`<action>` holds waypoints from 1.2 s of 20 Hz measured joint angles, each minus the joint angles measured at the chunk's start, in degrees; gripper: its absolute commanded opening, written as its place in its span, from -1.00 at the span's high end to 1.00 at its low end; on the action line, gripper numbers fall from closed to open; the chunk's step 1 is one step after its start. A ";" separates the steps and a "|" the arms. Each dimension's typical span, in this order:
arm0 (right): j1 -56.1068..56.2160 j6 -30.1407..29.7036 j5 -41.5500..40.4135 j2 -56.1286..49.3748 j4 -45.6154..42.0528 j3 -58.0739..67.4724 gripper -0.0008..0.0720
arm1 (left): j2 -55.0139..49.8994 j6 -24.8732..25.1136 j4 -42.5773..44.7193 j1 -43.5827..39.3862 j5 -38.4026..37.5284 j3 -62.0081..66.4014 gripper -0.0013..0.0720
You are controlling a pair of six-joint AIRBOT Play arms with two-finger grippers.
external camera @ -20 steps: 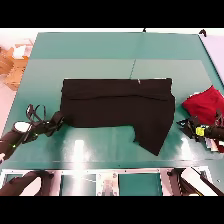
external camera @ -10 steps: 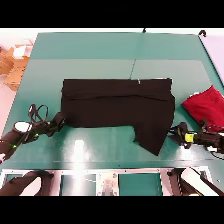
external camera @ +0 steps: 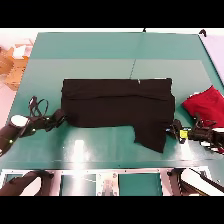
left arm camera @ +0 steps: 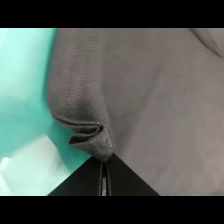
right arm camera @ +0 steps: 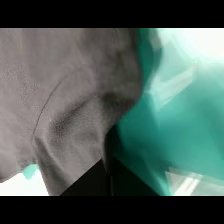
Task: Fold the shirts.
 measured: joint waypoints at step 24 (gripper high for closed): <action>10.54 24.52 11.02 12.04 -19.74 25.46 0.94 | 7.26 -16.50 26.08 0.68 -25.66 18.60 0.90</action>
